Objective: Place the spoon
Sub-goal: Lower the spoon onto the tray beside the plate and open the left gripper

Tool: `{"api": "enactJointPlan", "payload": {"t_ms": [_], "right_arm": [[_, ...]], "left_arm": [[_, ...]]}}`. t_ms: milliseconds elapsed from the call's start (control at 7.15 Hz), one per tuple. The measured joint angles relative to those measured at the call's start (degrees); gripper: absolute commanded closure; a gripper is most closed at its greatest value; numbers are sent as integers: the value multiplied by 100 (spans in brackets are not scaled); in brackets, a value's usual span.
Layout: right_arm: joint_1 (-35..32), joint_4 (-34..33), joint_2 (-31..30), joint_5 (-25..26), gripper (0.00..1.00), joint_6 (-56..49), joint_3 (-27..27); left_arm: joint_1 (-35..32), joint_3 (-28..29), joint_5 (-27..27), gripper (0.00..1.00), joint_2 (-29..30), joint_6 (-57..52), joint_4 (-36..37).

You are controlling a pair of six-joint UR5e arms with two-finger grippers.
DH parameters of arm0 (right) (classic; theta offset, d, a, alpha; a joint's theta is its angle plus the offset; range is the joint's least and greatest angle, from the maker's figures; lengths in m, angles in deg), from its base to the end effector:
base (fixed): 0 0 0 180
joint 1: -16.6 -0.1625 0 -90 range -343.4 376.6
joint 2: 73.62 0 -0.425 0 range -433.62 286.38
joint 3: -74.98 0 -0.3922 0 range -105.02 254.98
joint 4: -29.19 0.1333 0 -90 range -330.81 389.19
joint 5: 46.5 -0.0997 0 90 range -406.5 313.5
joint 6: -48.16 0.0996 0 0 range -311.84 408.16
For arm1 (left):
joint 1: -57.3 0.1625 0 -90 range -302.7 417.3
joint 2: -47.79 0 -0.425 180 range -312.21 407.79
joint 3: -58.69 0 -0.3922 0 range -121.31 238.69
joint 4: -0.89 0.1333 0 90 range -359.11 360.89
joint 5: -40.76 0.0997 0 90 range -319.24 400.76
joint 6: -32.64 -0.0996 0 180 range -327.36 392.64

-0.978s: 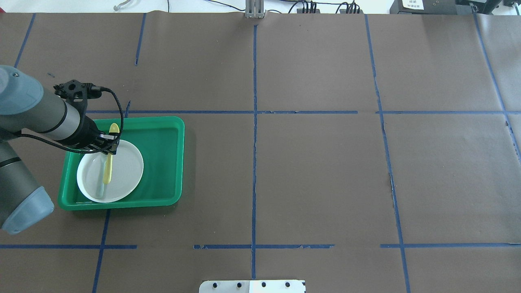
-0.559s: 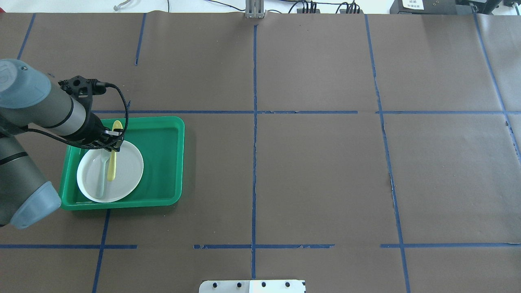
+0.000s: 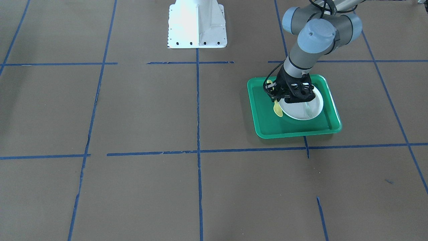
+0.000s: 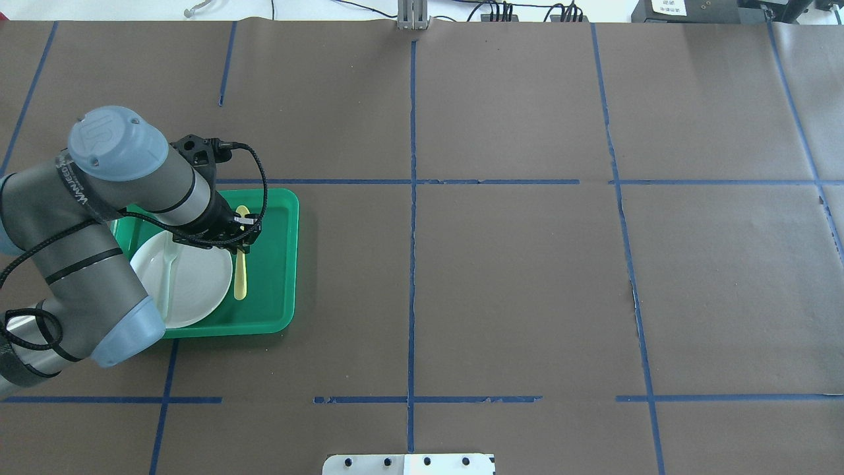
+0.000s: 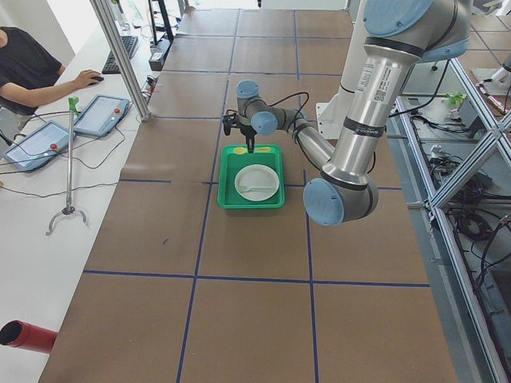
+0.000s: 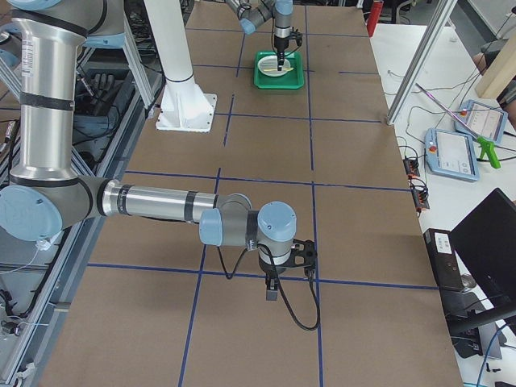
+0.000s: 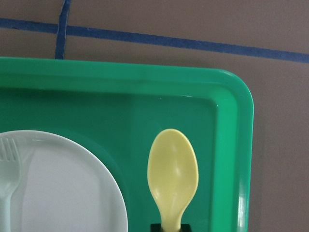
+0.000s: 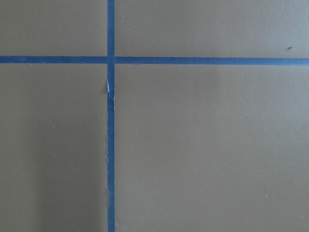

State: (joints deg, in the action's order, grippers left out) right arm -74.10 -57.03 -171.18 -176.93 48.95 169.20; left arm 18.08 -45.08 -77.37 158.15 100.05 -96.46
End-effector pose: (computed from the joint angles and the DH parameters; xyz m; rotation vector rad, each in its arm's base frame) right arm 0.0740 -0.4350 0.6817 0.0068 -0.7057 0.0222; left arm 0.4144 -0.4497 0.3407 -0.0383 0.8485 -0.0949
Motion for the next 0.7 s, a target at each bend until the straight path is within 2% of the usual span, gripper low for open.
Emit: {"api": "enactJointPlan", "payload": {"t_ms": [419,699], "right_arm": [[0,0,0,0,0,-2,0],[0,0,0,0,0,0,0]], "left_arm": [[289,433,11,100,77,168,-404],[370,517,15,100,82,211,-521]]}}
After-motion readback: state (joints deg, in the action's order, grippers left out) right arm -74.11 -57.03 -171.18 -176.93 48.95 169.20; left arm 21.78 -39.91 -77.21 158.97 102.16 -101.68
